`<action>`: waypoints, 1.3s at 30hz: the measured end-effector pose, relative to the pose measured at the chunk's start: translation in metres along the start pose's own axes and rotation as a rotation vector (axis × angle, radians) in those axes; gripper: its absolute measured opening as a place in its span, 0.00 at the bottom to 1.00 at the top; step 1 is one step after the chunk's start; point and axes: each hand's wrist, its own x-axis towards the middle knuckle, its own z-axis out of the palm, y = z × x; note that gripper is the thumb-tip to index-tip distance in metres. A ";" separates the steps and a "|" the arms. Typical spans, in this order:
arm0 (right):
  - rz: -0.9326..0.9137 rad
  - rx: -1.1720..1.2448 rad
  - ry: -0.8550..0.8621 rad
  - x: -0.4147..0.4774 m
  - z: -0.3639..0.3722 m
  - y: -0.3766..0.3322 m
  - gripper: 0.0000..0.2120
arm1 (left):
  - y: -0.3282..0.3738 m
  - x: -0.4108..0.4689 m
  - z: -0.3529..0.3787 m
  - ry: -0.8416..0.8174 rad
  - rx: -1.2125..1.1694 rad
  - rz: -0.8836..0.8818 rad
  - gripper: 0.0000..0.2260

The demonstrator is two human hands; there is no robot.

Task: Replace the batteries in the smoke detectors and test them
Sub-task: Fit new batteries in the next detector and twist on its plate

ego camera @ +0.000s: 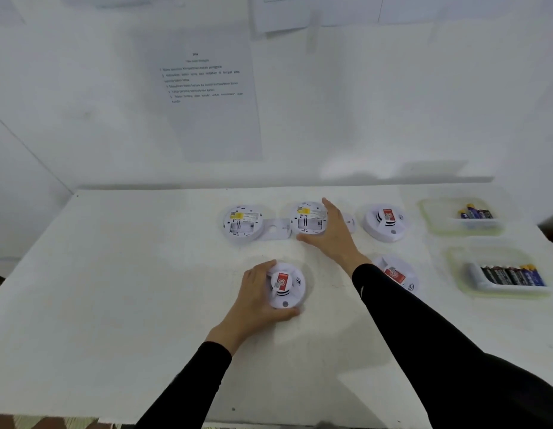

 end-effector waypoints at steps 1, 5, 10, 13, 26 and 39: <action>-0.012 -0.005 0.014 0.000 0.000 -0.001 0.49 | 0.002 -0.002 -0.001 0.000 -0.002 0.000 0.43; -0.089 -0.007 0.084 -0.004 -0.010 -0.003 0.48 | 0.036 -0.010 -0.016 0.009 0.005 0.050 0.50; -0.150 0.121 0.107 -0.023 -0.046 -0.017 0.47 | 0.110 0.008 -0.030 0.193 -0.449 -0.076 0.24; -0.201 0.157 0.107 -0.045 -0.078 -0.027 0.46 | 0.152 0.037 -0.017 0.116 -0.789 -0.151 0.15; -0.355 -0.048 0.069 -0.091 -0.200 -0.001 0.45 | 0.273 0.083 0.070 -0.356 -1.715 -0.305 0.27; 0.310 -0.734 0.015 0.050 -0.314 0.107 0.19 | 0.284 0.091 0.119 -0.376 -1.771 -0.237 0.26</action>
